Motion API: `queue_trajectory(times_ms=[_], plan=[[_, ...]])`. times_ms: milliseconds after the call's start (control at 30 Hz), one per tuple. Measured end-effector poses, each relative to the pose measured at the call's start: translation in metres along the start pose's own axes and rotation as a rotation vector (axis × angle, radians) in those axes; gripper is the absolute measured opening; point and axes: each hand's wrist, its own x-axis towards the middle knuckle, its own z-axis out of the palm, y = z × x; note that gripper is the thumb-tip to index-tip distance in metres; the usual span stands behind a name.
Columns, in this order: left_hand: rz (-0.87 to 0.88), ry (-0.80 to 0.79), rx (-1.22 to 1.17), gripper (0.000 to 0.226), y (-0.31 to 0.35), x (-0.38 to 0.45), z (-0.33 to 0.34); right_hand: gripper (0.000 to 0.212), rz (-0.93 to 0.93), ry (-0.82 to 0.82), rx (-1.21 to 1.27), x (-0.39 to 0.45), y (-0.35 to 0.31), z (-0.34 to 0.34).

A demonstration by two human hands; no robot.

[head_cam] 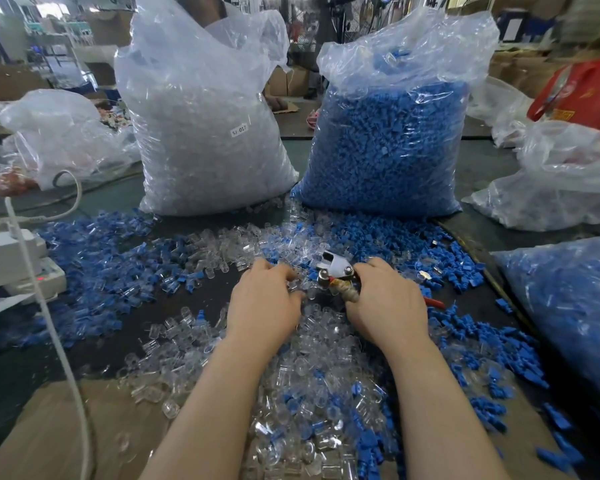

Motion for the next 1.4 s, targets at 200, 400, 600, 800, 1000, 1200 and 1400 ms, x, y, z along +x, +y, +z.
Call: queue_trajectory(times_ms=[200, 400, 600, 800, 1000, 1200, 1400], plan=[[-0.114, -0.003, -0.106, 0.022, -0.004, 0.002, -0.004, 0.017, 0.028, -0.034, 0.012, 0.0, -0.001, 0.0], [-0.115, 0.001, -0.244, 0.017, -0.001, -0.002, -0.009, 0.016, 0.119, 0.063, 0.111, 0.001, -0.001, -0.003], [-0.099, 0.024, -0.338, 0.024, 0.0, -0.001, -0.008, 0.021, 0.177, 0.162, 0.321, 0.002, 0.001, -0.003], [-0.103, 0.09, -0.435, 0.02, 0.0, -0.001, -0.006, 0.015, 0.152, 0.221, 0.548, 0.003, 0.003, -0.002], [-0.14, 0.075, -0.823, 0.014, 0.002, -0.001, -0.011, 0.008, 0.126, 0.213, 0.863, 0.001, 0.001, -0.005], [-0.243, -0.007, -1.169, 0.013, 0.004, 0.0, -0.016, 0.02, 0.127, 0.296, 0.964, 0.002, 0.0, -0.008], [-0.266, -0.057, -1.191, 0.009, 0.007, 0.003, -0.011, 0.017, 0.092, 0.259, 0.998, 0.002, -0.001, -0.007]])
